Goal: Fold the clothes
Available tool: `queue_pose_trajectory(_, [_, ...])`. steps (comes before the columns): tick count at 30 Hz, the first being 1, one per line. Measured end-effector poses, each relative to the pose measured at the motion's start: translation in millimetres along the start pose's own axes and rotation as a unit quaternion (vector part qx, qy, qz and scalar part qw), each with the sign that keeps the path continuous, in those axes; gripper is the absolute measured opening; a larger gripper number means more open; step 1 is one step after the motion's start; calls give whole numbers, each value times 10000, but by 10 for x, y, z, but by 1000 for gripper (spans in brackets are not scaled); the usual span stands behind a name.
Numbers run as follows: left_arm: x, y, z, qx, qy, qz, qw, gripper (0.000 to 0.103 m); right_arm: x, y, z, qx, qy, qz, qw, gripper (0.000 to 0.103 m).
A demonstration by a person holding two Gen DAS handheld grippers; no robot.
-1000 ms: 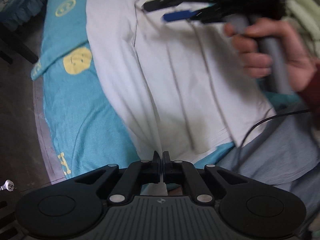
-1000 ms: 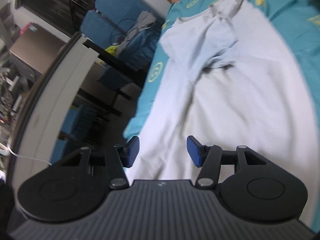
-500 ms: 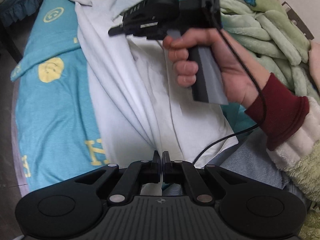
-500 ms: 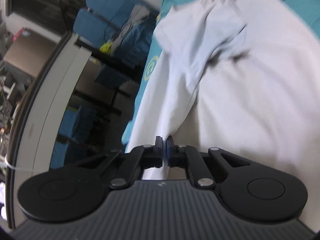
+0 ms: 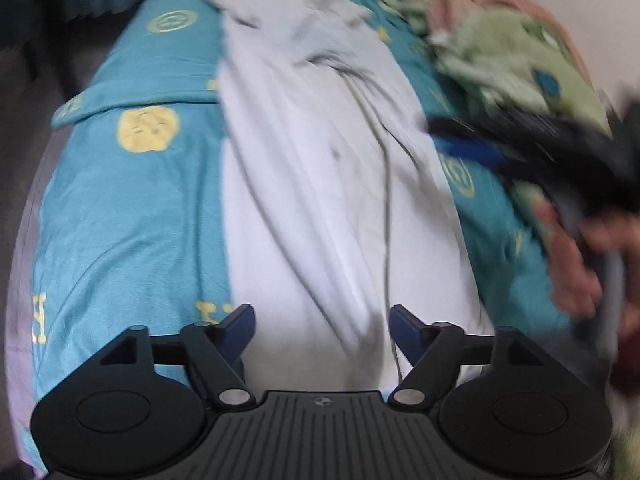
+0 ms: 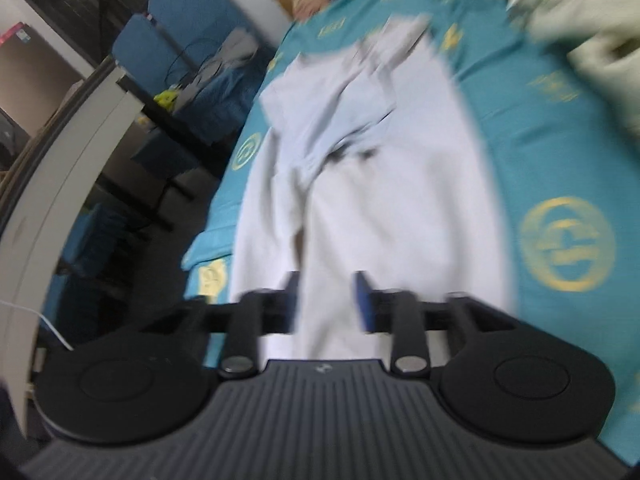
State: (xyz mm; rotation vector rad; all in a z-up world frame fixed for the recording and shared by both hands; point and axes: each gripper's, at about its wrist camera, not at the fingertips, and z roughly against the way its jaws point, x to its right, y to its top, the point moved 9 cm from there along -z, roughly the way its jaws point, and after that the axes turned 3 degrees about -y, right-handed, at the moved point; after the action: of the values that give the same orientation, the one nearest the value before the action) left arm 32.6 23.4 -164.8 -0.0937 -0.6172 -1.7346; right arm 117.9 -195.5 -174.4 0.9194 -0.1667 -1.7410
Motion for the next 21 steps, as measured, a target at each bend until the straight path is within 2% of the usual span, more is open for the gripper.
queue_pose_trajectory(1, [-73,26,-14,28,-9,199,9998,79,69,-40,128,55,-52,-84,9999,63])
queue_pose_trajectory(2, [-146,51,-28,56,-18,399,9992,79,139,-81,257,110,-104,-168,9997,65])
queue_pose_trajectory(5, [-268,62,-119,-70,73,567,9983,79,369,-286,472,-52,-300,-471,9984,65])
queue_pose_trajectory(8, [-329,27,-237,-302,110,614,9976,78,595,-573,473,-428,-666,-778,9938,65])
queue_pose_trajectory(13, [-404,-66,-378,-586,-37,809,9950,75,695,-765,245,-1092,-590,-1260,9842,64])
queue_pose_trajectory(17, [-400,-121,-432,-808,-305,956,9917,70,687,-852,67,-1460,-739,-1162,9797,65])
queue_pose_trajectory(21, [-305,-237,-472,-1154,-498,781,9890,63,596,-960,14,-1697,-829,-842,9784,65])
